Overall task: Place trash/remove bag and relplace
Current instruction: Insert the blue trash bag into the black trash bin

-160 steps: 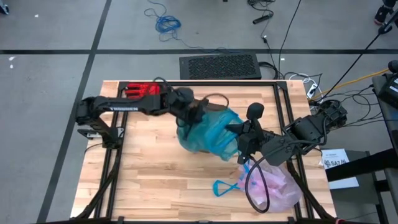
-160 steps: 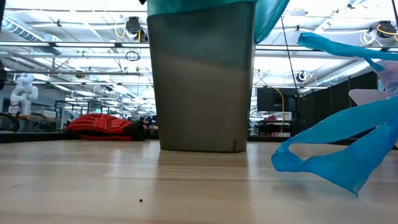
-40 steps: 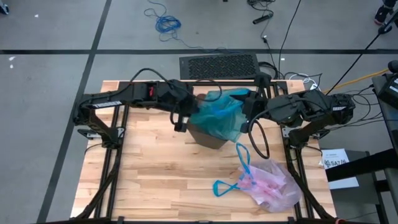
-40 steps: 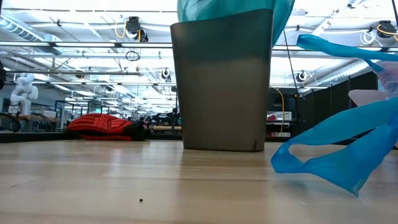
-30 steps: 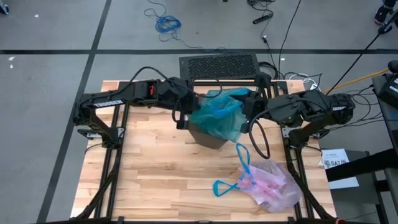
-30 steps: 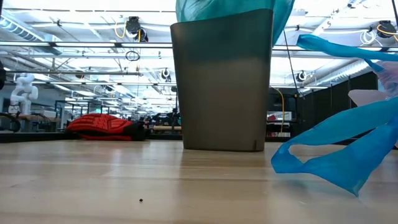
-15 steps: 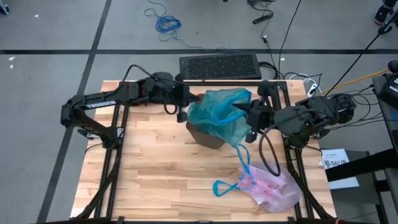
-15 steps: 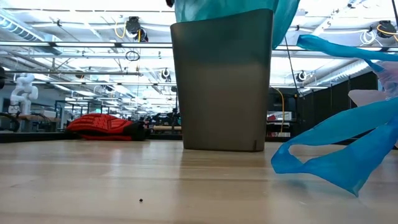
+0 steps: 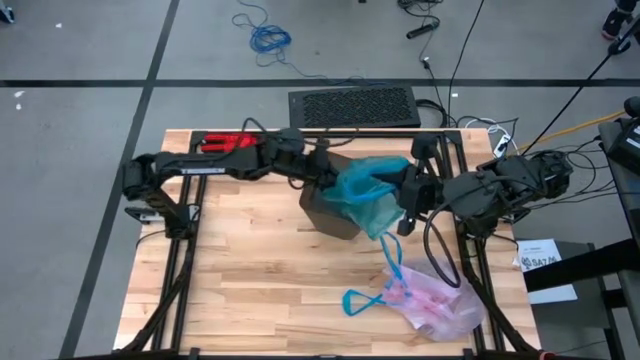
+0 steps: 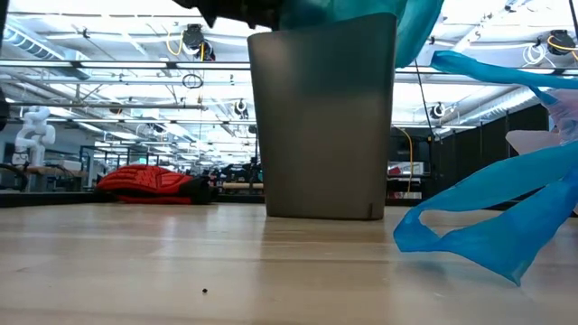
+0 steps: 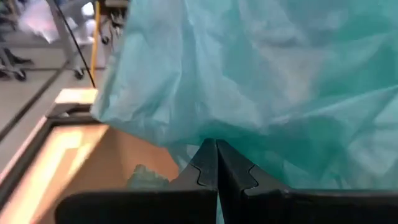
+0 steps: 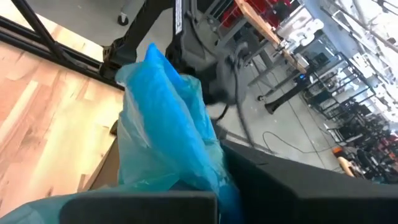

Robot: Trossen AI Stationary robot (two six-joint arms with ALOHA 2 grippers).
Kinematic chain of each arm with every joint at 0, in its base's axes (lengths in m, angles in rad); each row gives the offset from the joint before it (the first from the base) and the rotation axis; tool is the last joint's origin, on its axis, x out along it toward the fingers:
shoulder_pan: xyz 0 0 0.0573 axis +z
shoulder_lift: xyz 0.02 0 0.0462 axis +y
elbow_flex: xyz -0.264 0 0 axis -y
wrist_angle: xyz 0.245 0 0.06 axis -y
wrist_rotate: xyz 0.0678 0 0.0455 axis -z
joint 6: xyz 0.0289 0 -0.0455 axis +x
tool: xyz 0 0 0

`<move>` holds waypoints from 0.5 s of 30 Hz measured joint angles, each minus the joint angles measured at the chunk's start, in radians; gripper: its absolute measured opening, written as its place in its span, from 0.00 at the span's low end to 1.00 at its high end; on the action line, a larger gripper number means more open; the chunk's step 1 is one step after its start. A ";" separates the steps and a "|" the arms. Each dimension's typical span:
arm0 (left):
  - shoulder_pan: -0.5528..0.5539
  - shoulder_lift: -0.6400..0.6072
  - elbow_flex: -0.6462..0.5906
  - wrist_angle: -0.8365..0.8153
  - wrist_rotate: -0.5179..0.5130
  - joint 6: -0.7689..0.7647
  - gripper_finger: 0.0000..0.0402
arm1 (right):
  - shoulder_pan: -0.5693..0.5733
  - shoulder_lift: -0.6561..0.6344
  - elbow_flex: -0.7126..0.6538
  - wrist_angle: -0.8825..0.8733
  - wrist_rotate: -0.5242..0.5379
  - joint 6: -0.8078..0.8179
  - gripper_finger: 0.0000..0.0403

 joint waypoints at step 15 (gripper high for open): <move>-0.001 -0.056 -0.001 -0.169 -0.139 0.081 0.00 | -0.006 0.020 0.000 0.040 -0.134 -0.037 0.00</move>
